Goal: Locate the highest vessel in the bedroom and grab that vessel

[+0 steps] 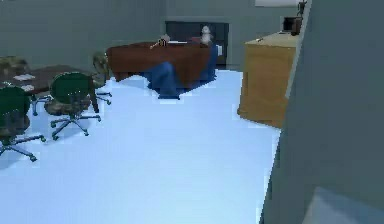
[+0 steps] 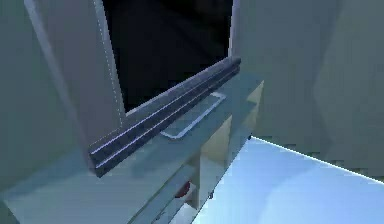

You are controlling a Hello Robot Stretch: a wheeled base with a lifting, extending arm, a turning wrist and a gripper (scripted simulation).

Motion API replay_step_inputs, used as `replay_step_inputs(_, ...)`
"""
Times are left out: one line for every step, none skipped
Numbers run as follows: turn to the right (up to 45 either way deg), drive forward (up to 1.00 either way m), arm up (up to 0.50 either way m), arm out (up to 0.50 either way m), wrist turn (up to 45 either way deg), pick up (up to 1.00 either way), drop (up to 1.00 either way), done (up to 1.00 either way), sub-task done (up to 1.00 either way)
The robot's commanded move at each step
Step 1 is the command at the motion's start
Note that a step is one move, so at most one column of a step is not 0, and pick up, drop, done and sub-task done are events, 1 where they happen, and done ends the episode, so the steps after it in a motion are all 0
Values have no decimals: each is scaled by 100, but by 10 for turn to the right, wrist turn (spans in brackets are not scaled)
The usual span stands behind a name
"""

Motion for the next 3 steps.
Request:
replay_step_inputs(-450, 0, 0, 0, 0, 0, 0, 0, 0)
replay_step_inputs(-240, 0, 0, 0, 0, 0, 0, 0, 0)
replay_step_inputs(0, 100, 0, 0, 0, 0, 0, 0, 0)
